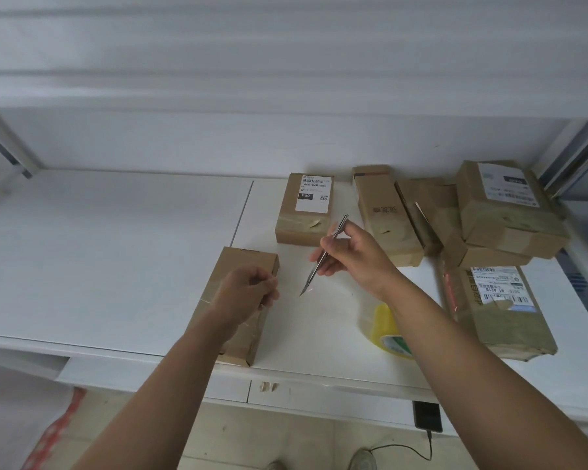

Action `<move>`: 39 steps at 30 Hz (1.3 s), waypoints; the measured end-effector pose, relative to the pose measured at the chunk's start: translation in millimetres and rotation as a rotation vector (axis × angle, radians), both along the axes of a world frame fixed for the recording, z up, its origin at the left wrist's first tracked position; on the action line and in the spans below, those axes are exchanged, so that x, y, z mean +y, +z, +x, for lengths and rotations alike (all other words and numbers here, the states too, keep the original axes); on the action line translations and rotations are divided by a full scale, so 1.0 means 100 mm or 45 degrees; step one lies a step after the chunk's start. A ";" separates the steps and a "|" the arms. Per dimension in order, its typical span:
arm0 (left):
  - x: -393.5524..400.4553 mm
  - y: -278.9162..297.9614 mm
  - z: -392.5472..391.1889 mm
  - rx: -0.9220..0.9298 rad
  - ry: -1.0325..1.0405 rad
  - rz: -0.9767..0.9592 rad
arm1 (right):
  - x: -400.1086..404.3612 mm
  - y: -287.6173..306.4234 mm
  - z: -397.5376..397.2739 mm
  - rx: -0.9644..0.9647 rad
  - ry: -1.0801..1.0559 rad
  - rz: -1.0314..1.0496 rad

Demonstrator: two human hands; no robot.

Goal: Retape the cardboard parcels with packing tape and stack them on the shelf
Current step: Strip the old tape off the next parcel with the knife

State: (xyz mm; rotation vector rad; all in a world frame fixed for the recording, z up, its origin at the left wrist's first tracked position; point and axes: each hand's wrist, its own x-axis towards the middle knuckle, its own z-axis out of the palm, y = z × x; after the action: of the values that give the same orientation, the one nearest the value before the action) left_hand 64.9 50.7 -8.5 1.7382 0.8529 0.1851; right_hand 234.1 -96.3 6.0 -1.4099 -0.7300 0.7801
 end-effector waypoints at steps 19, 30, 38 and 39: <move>-0.02 -0.06 -0.01 -0.003 0.001 0.000 | 0.04 -0.15 0.04 -0.273 -0.336 0.070; -0.08 -0.15 -0.05 -0.149 0.055 -0.173 | 0.00 -0.17 0.04 -0.469 -0.179 -0.145; -0.11 -0.17 -0.08 -0.159 0.055 -0.177 | -0.06 -0.14 -0.09 -0.631 0.288 -0.522; -0.10 -0.17 -0.08 -0.153 0.048 -0.169 | -0.05 -0.13 -0.10 -0.609 0.333 -0.535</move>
State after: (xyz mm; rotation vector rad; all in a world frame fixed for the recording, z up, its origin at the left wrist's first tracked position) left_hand 56.5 40.2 -25.7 1.5723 0.7929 0.2503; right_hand 224.1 -101.0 -7.2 -1.9417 -1.1856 0.8378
